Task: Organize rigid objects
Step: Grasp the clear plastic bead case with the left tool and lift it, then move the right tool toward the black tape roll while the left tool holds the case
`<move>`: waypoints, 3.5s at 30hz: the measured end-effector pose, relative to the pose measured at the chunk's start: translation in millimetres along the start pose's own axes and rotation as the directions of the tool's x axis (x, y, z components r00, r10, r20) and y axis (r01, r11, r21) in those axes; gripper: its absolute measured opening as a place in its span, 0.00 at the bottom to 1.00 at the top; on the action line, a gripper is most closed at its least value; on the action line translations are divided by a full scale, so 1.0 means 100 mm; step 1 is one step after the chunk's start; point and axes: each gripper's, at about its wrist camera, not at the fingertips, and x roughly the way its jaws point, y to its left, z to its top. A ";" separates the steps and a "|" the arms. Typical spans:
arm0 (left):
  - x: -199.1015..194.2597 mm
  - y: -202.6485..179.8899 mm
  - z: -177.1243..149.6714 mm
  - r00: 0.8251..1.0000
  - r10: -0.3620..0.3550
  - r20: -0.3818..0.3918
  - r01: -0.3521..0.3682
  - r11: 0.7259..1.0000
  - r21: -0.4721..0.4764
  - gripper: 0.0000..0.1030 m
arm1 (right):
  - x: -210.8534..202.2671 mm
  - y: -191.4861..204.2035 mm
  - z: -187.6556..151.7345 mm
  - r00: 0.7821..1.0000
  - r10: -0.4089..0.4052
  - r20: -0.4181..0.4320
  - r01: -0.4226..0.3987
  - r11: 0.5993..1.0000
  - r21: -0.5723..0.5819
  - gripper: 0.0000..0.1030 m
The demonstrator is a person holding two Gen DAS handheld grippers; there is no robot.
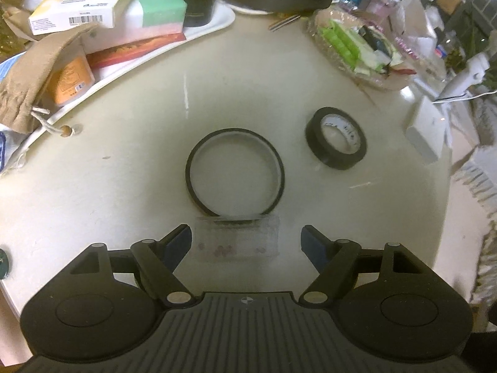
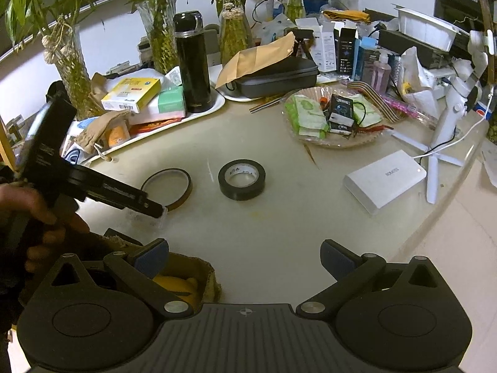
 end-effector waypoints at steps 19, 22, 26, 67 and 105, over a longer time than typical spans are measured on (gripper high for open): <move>0.07 -0.08 0.02 0.994 0.104 0.026 -0.105 0.994 0.031 0.65 | 0.00 -0.02 -0.01 1.000 -0.006 -0.002 0.006 1.000 0.009 1.00; -0.02 -0.10 0.02 0.995 0.089 0.045 -0.091 0.995 0.043 0.65 | 0.01 -0.03 -0.02 1.000 -0.010 -0.003 0.010 1.000 0.014 1.00; -0.17 -0.13 0.00 0.993 0.081 0.088 -0.087 0.994 0.069 0.65 | 0.01 -0.02 -0.02 1.000 -0.016 -0.002 0.016 1.000 0.009 1.00; -1.20 0.42 -0.53 0.941 -0.049 0.335 -0.007 0.986 0.165 0.65 | 0.52 0.15 0.23 0.999 -0.014 -0.039 0.014 1.000 -0.006 1.00; -1.06 0.58 -0.60 0.939 -0.113 0.325 0.055 0.981 0.184 0.65 | 1.91 0.04 0.58 1.000 0.011 -0.026 -0.014 0.988 -0.155 0.93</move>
